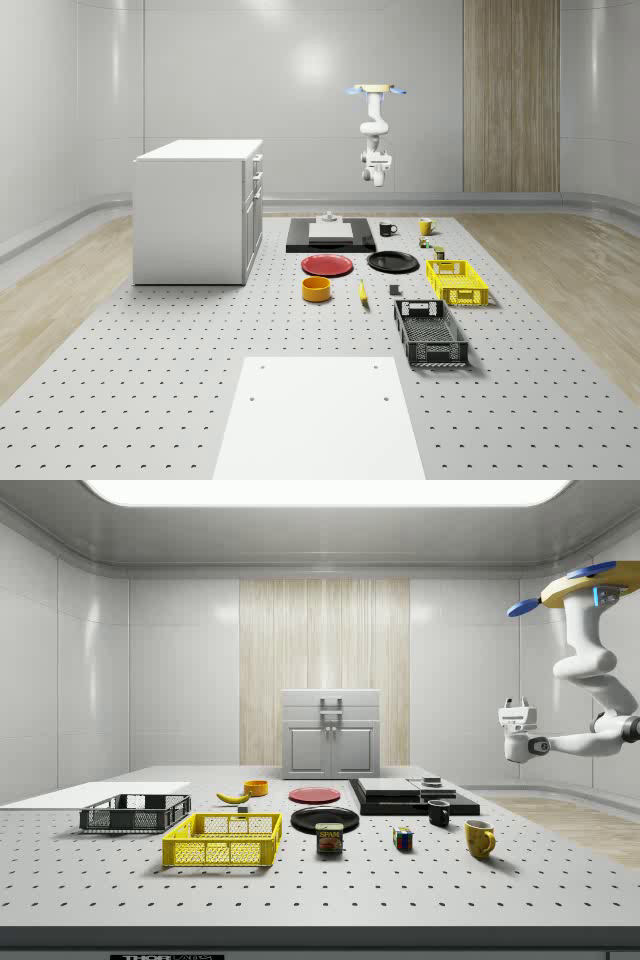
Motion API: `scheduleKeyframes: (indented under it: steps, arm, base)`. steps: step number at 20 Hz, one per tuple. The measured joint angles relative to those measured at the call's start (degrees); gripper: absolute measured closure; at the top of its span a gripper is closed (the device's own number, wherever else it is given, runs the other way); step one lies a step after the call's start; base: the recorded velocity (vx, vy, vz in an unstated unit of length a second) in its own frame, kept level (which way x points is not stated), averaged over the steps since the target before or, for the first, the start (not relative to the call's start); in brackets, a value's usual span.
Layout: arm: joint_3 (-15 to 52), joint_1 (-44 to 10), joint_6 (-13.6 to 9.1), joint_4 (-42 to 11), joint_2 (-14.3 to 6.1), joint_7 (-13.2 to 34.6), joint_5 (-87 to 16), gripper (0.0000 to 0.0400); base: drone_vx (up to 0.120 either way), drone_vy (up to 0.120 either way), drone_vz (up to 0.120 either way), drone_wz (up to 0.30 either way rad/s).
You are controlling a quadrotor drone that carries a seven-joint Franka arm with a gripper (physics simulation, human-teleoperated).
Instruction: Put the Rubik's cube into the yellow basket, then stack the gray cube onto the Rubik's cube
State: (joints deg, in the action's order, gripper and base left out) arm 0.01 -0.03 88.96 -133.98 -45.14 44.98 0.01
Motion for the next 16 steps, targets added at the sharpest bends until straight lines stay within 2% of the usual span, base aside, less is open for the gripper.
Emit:
scheduleKeyframes:
  steps: [2, 4, 11, 13, 16]
  arm:
    - [0.03, -0.06, -2.1, 2.39, 0.2, -0.04, 0.02, 0.0]
    - [0.06, -0.11, -3.95, 4.85, 0.72, -0.07, 0.04, 0.0]
    - [0.14, -0.24, -8.83, 12.73, 3.4, -0.12, 0.09, 0.0]
    - [0.15, -0.27, -9.64, 14.19, 3.96, -0.13, 0.1, 0.0]
    - [0.17, -0.3, -10.41, 15.63, 4.5, -0.15, 0.11, 0.0]
  base:
    - [0.0, 0.0, 0.0, 0.0]
    - [0.12, 0.0, 0.0, 0.0]
    - [0.12, -0.109, 0.0, 0.0]
    - [0.12, 0.02, 0.0, 0.0]
    - [0.12, 0.12, 0.0, 0.0]
